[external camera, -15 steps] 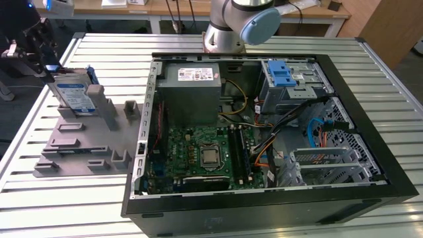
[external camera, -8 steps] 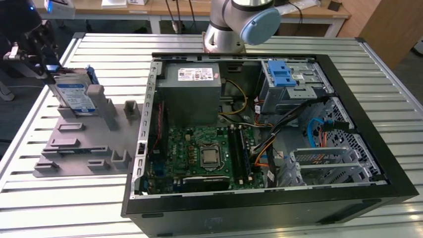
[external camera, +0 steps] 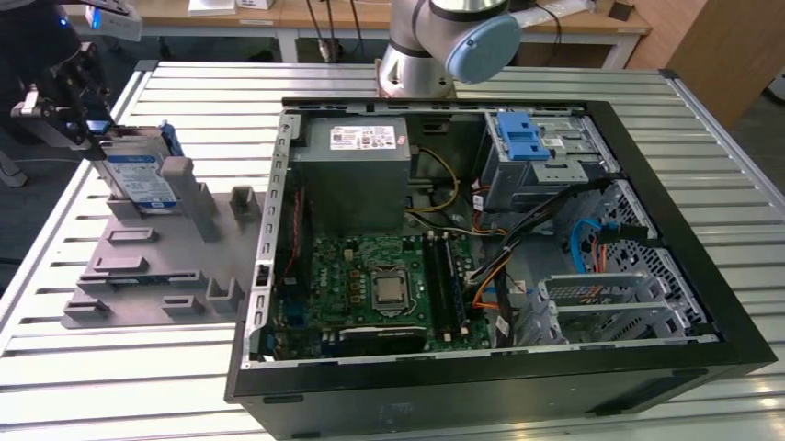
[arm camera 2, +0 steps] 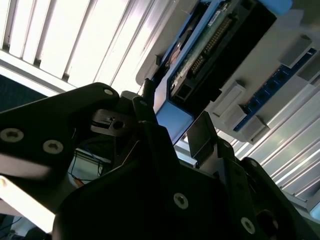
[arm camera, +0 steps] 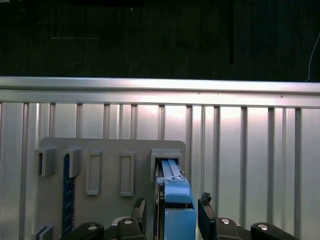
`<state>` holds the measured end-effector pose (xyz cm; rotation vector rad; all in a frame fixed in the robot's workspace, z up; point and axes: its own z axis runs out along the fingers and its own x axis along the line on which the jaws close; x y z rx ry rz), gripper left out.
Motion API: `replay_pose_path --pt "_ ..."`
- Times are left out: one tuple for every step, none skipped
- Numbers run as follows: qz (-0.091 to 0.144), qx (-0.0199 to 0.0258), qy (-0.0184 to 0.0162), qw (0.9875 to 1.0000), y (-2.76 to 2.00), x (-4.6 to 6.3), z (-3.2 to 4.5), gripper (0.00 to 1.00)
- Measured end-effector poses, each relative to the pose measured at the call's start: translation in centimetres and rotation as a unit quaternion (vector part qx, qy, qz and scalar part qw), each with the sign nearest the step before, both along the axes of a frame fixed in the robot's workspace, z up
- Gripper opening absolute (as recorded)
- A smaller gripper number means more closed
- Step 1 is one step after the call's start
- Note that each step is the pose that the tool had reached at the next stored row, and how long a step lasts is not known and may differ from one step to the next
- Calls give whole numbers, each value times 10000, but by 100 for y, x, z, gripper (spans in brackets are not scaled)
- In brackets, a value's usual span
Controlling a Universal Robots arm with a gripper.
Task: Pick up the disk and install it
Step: 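Pick up the disk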
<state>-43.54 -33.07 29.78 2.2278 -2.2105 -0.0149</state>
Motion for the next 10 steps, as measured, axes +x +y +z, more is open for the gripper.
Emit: replay_pose_path --pt "0 0 0 10000 0 0 -7 53" --pt "0 0 0 10000 0 0 -16 53" --pt "0 0 0 10000 0 0 -24 53" --pt "0 0 0 10000 0 -1 -32 53" --pt "0 0 -1 10000 0 -1 -40 53" --pt "0 0 0 10000 0 -1 -48 53" --pt "0 0 -1 10000 0 -1 -56 53" --pt "-1 0 -1 10000 0 -1 -64 53" --pt "0 0 -1 10000 0 -1 -72 53" --pt "0 0 -1 10000 0 -2 -79 53"
